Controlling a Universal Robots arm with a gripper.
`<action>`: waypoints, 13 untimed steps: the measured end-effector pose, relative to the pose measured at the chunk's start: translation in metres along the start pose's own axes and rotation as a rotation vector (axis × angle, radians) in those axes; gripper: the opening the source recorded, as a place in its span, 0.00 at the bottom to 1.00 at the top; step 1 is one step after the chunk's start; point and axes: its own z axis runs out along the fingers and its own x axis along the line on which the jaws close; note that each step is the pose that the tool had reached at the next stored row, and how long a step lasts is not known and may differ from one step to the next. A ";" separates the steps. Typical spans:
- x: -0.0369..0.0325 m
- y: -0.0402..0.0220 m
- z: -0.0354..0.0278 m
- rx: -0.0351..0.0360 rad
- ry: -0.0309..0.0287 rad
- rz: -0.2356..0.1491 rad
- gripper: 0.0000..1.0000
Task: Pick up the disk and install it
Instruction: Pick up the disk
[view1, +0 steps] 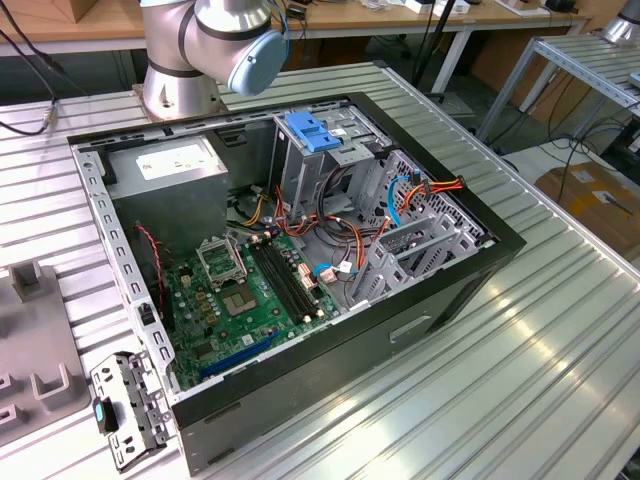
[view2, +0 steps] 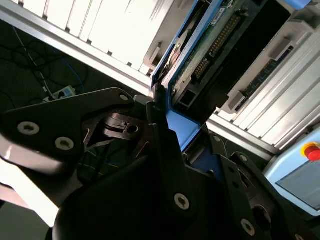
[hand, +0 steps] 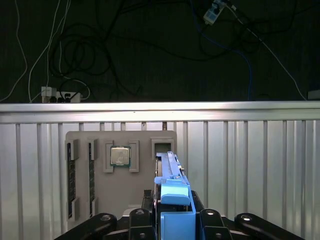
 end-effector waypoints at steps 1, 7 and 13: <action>0.0000 0.0000 -0.0004 0.0000 0.0000 0.000 0.37; -0.0001 0.0000 -0.0044 -0.0001 0.0000 0.000 0.37; -0.0001 0.0000 -0.0072 -0.0001 0.0000 0.000 0.37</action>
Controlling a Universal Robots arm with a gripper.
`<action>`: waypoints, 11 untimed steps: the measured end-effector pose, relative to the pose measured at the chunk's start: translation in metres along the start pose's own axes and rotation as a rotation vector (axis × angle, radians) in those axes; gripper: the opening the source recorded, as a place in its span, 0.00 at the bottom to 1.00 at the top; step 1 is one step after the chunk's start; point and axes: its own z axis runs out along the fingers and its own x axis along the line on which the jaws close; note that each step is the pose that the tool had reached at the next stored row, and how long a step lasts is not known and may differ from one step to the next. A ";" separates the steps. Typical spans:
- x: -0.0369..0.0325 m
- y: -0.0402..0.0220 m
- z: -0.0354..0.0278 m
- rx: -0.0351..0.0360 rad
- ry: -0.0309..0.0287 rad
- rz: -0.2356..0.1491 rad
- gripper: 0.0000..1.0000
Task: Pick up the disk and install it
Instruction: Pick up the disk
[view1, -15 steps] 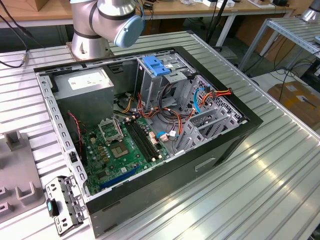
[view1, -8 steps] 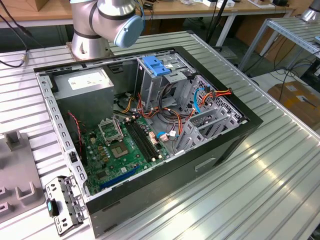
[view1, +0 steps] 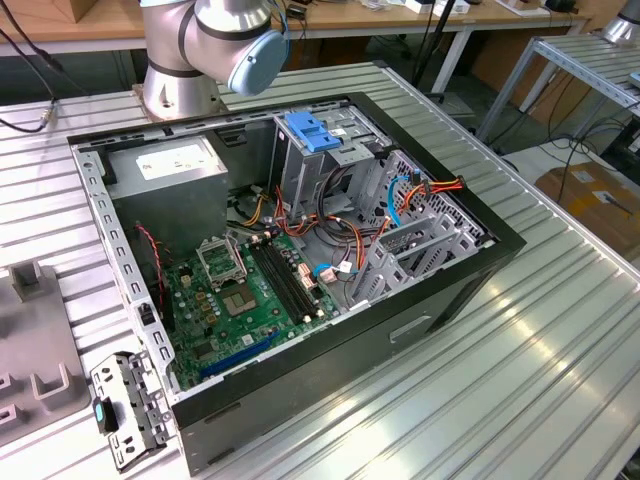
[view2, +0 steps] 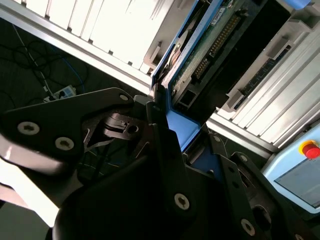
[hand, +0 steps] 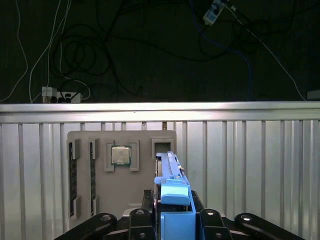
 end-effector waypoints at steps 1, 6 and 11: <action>0.0000 0.0000 -0.0003 0.0000 0.0000 0.000 0.37; -0.0001 0.0000 -0.0039 0.0000 0.0001 0.000 0.37; -0.0001 0.0000 -0.0066 0.0001 0.0002 0.000 0.37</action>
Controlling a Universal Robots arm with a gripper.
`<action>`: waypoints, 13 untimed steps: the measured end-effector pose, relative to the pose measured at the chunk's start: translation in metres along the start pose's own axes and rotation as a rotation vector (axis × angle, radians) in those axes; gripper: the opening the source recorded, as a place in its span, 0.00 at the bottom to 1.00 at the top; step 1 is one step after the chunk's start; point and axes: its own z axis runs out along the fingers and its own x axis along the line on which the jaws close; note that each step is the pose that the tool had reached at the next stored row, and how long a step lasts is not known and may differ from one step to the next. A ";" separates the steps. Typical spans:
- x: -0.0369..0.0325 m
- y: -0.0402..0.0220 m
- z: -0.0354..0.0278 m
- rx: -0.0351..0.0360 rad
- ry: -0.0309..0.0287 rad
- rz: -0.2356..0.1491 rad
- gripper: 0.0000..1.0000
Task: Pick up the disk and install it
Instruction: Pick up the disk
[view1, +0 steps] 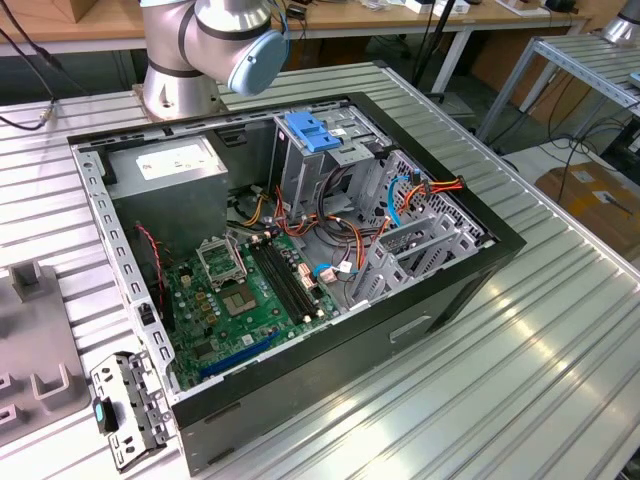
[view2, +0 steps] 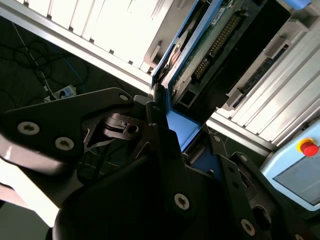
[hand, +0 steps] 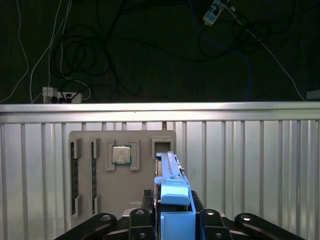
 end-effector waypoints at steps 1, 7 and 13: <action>0.0000 0.0000 -0.0002 0.0001 0.0001 0.000 0.37; 0.0000 0.0000 -0.0017 0.0000 0.0002 0.000 0.37; 0.0000 0.0000 -0.0031 -0.0001 0.0005 0.000 0.37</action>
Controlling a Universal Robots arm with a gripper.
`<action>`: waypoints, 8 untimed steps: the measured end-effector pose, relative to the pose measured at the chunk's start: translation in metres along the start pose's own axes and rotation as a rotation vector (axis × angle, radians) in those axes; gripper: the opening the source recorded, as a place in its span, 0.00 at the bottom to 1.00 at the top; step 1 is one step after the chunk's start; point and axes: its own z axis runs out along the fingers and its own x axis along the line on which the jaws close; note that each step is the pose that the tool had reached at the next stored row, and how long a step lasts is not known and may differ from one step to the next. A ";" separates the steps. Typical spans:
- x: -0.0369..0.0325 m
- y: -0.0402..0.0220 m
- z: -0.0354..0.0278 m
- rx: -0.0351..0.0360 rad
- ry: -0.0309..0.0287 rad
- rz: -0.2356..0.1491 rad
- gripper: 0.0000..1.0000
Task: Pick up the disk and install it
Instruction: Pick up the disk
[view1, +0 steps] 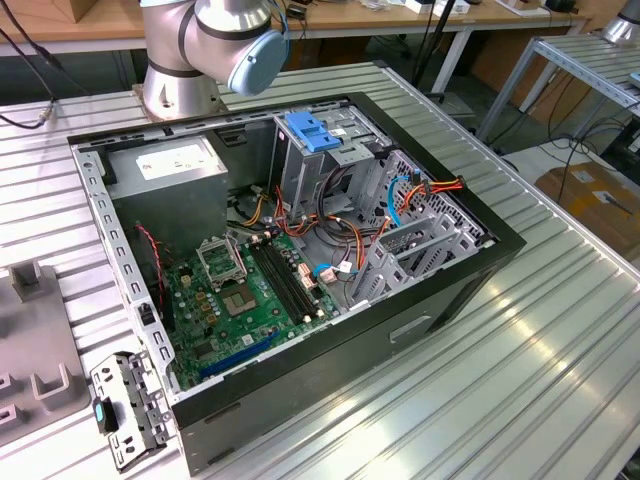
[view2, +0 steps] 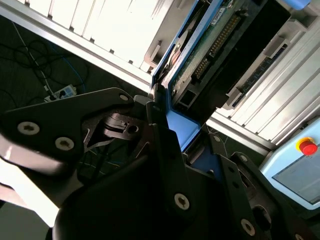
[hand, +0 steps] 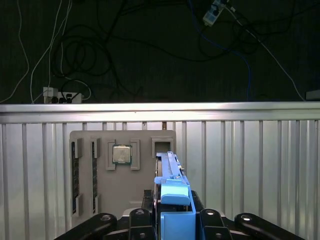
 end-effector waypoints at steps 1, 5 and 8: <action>0.0000 0.0000 -0.0002 0.0000 0.0001 0.000 0.37; 0.0000 0.0000 -0.0009 -0.0001 0.0004 0.000 0.37; 0.0000 0.0000 -0.0014 0.0000 0.0010 0.000 0.37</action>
